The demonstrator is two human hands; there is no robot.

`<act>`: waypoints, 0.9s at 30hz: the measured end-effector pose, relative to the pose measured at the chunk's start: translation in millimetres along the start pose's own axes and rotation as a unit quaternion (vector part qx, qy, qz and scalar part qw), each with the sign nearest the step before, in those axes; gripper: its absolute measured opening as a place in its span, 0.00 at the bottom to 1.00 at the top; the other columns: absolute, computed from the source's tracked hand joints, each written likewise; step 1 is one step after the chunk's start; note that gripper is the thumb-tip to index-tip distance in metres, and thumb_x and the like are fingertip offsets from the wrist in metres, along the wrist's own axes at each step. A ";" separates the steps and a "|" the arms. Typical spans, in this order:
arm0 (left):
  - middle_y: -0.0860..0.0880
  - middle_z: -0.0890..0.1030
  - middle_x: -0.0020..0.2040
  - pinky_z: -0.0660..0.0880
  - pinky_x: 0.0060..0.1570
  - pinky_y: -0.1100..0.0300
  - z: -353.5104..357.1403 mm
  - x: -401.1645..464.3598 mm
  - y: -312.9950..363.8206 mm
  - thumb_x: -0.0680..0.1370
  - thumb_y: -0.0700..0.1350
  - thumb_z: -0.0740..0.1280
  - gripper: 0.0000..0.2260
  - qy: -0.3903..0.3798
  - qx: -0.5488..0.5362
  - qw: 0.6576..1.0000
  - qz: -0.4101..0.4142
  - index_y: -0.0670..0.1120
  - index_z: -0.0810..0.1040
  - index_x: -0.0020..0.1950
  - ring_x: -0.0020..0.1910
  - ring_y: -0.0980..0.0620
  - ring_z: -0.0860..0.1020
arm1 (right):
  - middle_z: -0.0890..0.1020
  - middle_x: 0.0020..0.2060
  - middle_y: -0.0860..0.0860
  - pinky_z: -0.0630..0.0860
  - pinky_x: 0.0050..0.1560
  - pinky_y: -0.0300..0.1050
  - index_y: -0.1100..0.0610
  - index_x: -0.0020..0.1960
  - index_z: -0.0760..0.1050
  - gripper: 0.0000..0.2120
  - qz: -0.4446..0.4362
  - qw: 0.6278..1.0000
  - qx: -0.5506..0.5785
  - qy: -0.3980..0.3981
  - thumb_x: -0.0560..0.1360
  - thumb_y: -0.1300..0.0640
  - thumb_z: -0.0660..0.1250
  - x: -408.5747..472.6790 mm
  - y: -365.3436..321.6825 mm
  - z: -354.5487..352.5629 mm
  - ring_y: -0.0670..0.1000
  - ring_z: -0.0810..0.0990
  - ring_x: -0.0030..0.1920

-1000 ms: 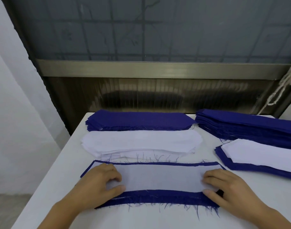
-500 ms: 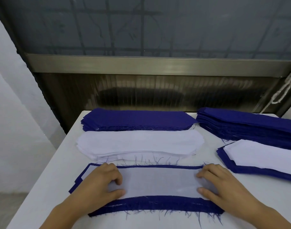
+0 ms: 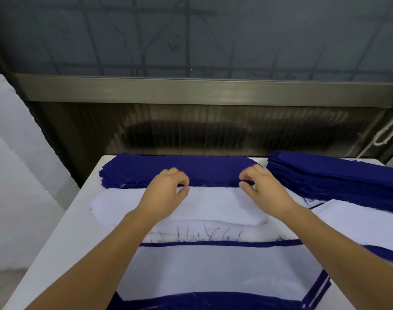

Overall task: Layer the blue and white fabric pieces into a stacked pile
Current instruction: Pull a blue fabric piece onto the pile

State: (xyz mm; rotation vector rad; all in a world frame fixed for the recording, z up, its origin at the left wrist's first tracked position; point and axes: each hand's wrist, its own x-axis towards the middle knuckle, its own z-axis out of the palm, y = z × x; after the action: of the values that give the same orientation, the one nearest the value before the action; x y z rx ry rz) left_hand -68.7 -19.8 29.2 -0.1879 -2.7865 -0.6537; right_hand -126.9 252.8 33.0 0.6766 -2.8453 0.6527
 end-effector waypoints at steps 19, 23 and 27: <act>0.53 0.75 0.54 0.70 0.59 0.53 17.0 43.2 -6.4 0.76 0.51 0.70 0.09 -0.052 -0.013 0.994 -0.090 0.52 0.75 0.53 0.56 0.52 0.70 | 0.74 0.55 0.45 0.74 0.56 0.42 0.49 0.58 0.73 0.10 0.030 0.998 -0.011 -0.054 0.78 0.49 0.65 42.4 12.6 18.6 0.47 0.73 0.55; 0.55 0.73 0.51 0.71 0.56 0.53 15.0 39.9 -7.1 0.73 0.57 0.71 0.12 -0.059 -0.033 0.994 -0.083 0.53 0.73 0.48 0.53 0.53 0.70 | 0.73 0.51 0.43 0.70 0.50 0.38 0.46 0.52 0.71 0.11 0.004 0.999 0.010 -0.051 0.75 0.42 0.68 33.9 14.8 13.0 0.45 0.71 0.52; 0.58 0.71 0.54 0.67 0.55 0.55 10.5 35.8 -10.8 0.66 0.64 0.73 0.18 -0.118 -0.030 0.991 -0.054 0.56 0.70 0.41 0.54 0.54 0.67 | 0.69 0.45 0.38 0.65 0.48 0.34 0.42 0.44 0.68 0.16 -0.093 0.992 0.003 -0.089 0.68 0.32 0.65 17.5 12.9 10.1 0.42 0.68 0.48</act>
State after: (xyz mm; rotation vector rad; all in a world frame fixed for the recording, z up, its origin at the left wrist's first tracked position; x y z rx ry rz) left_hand -107.3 -22.3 26.1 -0.1355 -3.0230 -0.7885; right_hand -148.8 251.8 23.3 1.0353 -2.8895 0.5990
